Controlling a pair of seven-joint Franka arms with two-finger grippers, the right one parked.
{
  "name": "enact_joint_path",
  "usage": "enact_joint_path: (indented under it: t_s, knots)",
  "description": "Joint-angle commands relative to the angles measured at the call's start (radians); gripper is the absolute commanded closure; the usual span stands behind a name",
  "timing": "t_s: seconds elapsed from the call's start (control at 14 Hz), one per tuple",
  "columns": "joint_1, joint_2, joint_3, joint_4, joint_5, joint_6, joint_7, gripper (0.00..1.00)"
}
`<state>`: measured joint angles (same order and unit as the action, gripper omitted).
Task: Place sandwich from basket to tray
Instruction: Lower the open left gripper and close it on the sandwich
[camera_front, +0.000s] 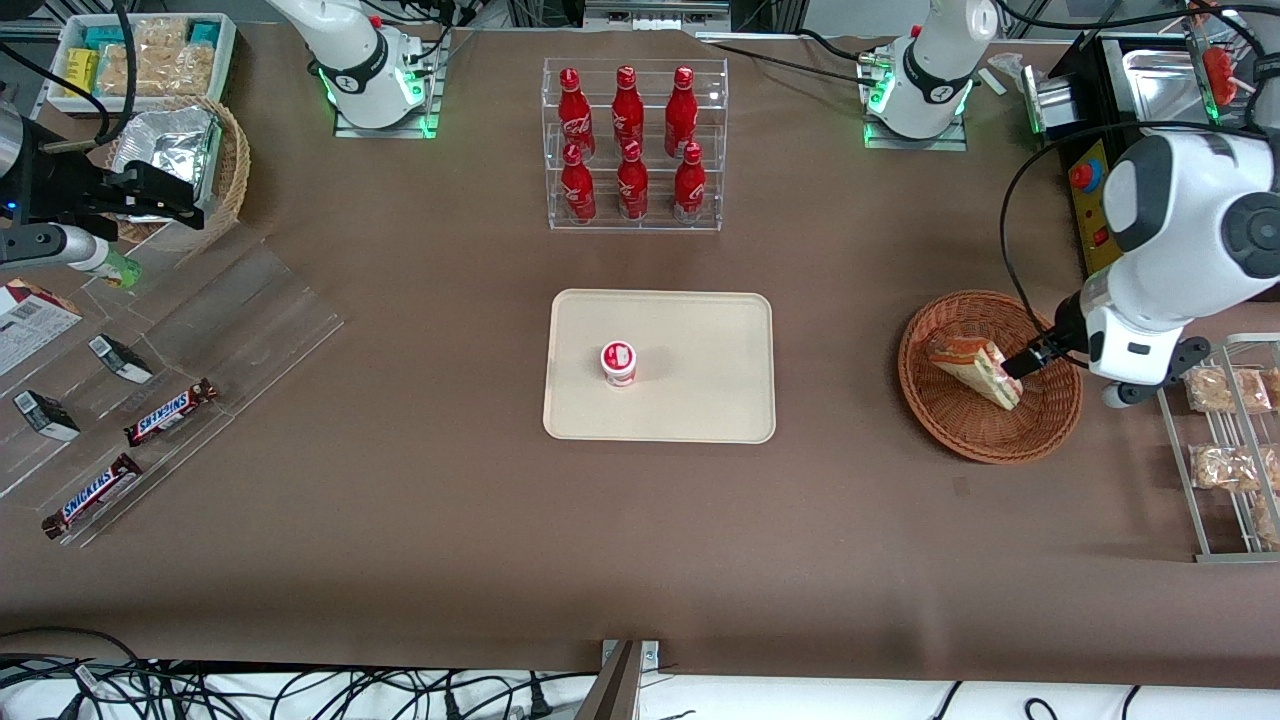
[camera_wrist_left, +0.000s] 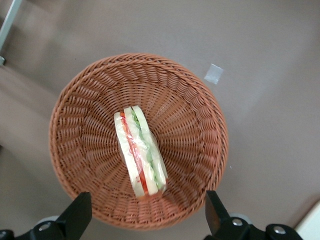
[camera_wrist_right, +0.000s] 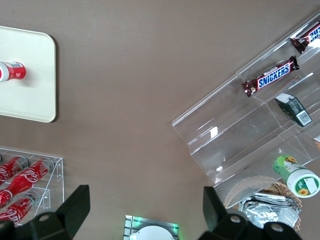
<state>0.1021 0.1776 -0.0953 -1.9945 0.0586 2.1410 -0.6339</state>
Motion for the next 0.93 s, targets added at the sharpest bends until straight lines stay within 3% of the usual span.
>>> enact_joint_path:
  t_s: [0.0, 0.5, 0.86]
  knots:
    - [0.004, -0.041, -0.009, -0.13, 0.085, 0.127, -0.116, 0.0]
    - [0.001, 0.031, -0.009, -0.225, 0.099, 0.319, -0.314, 0.0]
    - [0.002, 0.078, -0.009, -0.265, 0.177, 0.401, -0.412, 0.0]
